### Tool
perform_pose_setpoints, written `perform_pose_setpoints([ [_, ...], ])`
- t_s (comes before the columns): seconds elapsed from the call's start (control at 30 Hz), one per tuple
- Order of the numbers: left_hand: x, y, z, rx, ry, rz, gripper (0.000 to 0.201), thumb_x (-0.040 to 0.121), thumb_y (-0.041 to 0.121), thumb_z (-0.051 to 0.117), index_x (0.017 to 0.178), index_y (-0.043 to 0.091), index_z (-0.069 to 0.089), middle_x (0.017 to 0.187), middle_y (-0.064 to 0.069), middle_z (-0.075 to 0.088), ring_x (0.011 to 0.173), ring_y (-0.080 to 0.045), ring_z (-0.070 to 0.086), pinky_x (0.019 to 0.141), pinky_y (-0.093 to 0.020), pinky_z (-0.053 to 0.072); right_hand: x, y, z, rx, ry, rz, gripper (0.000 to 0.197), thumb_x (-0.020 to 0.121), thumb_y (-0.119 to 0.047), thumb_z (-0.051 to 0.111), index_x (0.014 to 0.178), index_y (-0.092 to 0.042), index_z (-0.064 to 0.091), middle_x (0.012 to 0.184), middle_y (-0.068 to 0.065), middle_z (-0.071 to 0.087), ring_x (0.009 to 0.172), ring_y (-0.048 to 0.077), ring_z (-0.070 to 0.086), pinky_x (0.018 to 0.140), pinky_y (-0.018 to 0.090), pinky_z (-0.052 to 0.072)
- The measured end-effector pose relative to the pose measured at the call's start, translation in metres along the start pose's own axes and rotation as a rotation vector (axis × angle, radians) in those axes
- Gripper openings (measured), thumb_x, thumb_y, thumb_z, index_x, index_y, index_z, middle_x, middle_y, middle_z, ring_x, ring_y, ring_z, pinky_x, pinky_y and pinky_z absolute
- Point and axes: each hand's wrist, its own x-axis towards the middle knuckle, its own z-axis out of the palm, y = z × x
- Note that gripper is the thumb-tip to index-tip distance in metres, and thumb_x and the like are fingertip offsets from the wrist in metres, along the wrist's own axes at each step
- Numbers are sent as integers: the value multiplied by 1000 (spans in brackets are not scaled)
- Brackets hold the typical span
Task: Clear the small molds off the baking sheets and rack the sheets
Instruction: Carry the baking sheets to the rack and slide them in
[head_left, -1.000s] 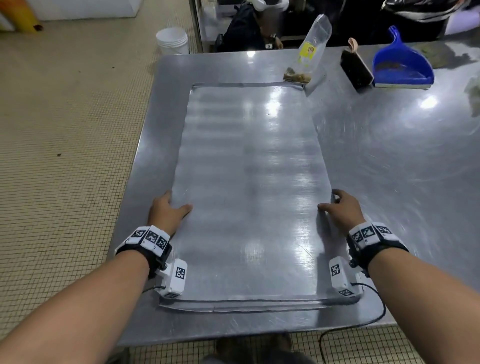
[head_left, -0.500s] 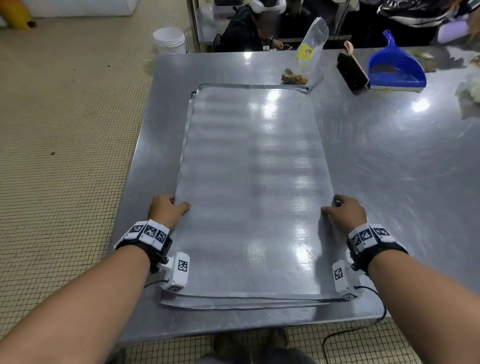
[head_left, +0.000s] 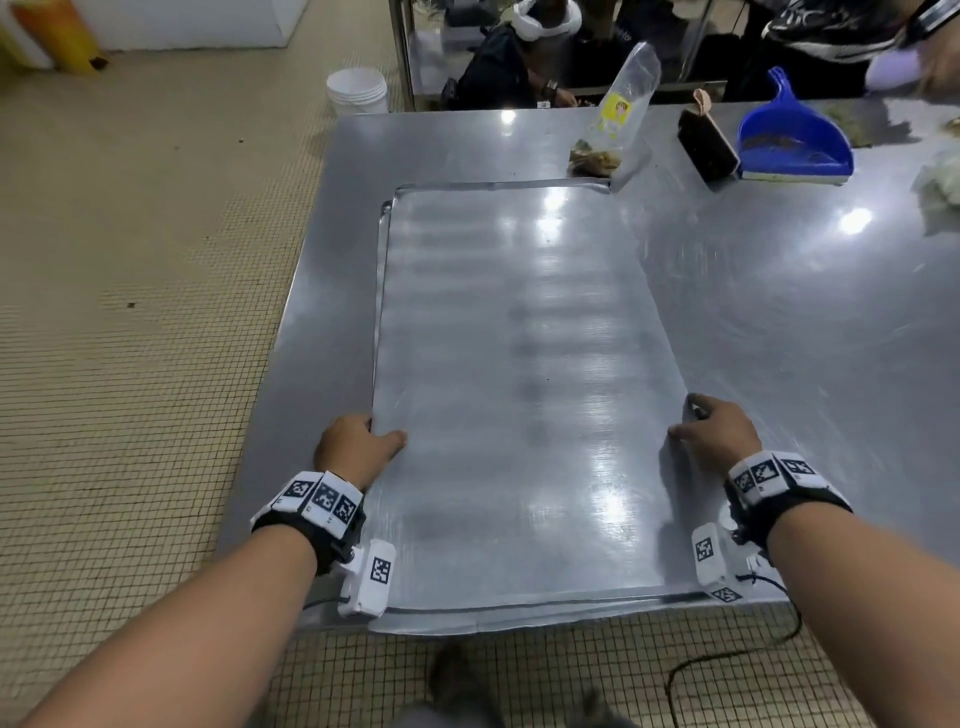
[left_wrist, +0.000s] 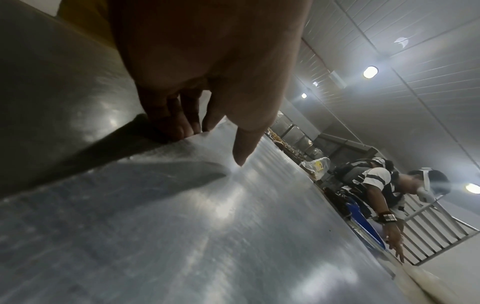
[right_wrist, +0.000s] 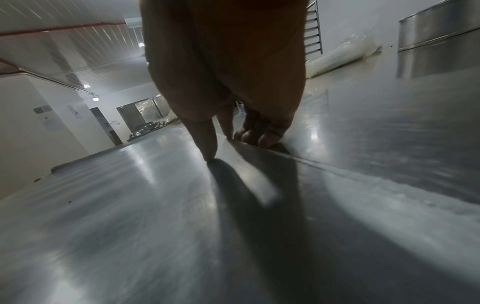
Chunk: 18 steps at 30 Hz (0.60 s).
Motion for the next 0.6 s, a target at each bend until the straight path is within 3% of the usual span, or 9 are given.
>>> perform_pose_setpoints([
  [0.17,-40,-1,4,19,14,-66,28,72,45,74,93,25,75,90,1,76,84,-25,70,83,-38,59,11,18,-7,20,-88,-68,67,83,-16,76,145,-16,50,138,20,58,124,36,56,101,40,43],
  [0.33,-83,-3,14,54,36,-135,22,72,46,73,84,28,70,89,3,75,86,-26,69,84,-37,57,23,26,-12,-71,-132,-155,66,88,-24,72,148,-20,44,145,19,51,129,37,52,106,41,42],
  [0.4,-97,-5,17,35,26,-170,30,67,48,70,87,26,71,90,4,75,87,-25,69,86,-39,57,27,28,-12,-106,-141,-179,61,90,-27,68,147,-20,45,147,19,48,125,37,56,104,39,43],
  [0.5,-119,-4,28,90,22,-198,48,65,52,64,104,25,69,104,-1,71,99,-27,66,89,-42,57,28,30,-14,-144,-150,-229,56,91,-31,66,142,-16,48,141,20,51,119,39,59,99,39,46],
  [0.57,-136,3,41,257,38,-166,72,69,58,62,134,26,54,134,-7,52,125,-32,50,101,-46,49,23,33,-15,-187,-149,-268,58,88,-37,66,139,-15,49,135,23,54,114,39,59,96,41,47],
  [0.6,-145,8,47,340,55,-124,79,72,61,62,142,27,45,141,-7,41,132,-32,40,106,-48,44,17,35,-15,-210,-146,-301,60,87,-41,65,139,-16,48,133,23,54,113,40,58,95,42,48],
])
